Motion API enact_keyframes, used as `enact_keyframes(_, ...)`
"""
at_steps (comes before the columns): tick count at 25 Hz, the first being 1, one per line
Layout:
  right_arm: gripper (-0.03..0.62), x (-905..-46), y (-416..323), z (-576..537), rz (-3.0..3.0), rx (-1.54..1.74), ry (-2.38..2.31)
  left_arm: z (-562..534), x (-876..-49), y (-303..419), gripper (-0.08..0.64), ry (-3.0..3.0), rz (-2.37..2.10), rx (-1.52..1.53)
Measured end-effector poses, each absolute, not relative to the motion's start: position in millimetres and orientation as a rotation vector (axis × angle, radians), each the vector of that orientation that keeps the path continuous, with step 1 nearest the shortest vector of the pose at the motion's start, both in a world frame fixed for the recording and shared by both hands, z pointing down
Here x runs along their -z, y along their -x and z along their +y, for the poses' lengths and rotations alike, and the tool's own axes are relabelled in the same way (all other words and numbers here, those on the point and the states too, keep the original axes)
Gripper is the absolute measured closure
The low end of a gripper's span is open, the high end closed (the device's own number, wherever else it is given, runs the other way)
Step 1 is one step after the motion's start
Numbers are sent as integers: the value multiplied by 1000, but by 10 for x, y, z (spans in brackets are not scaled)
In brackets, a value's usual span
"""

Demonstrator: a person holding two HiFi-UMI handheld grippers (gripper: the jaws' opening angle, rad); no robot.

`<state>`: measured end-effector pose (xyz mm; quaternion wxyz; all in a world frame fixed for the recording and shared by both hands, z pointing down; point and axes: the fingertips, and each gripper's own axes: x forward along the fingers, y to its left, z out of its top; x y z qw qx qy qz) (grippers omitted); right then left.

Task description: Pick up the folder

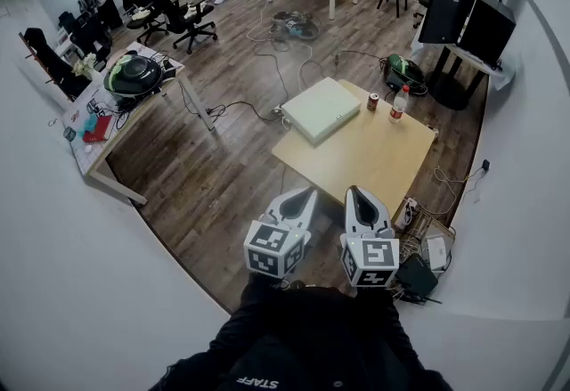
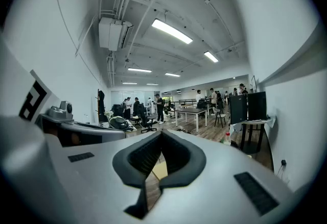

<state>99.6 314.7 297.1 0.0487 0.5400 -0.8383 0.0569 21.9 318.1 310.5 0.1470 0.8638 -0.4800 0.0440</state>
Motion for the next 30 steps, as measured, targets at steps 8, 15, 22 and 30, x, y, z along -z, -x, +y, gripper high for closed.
enact_keyframes(8, 571, -2946, -892, 3193, -2569, -176, -1624, 3223, -3137, -181, 526, -2491, -1365, -131)
enact_keyframes(15, 569, -2999, -779, 3188, -2576, -206, -1613, 3216, -3211, -110, 526, -2480, -1345, -130)
enact_keyframes(22, 570, -3212, -590, 3205, -2546, -225, -1566, 3217, -3393, 34, 526, -2454, -1327, -123)
enact_keyframes(30, 570, -3446, -197, 3258, -2508, -262, -1497, 3254, -3650, 489, 526, -2379, -1339, -134)
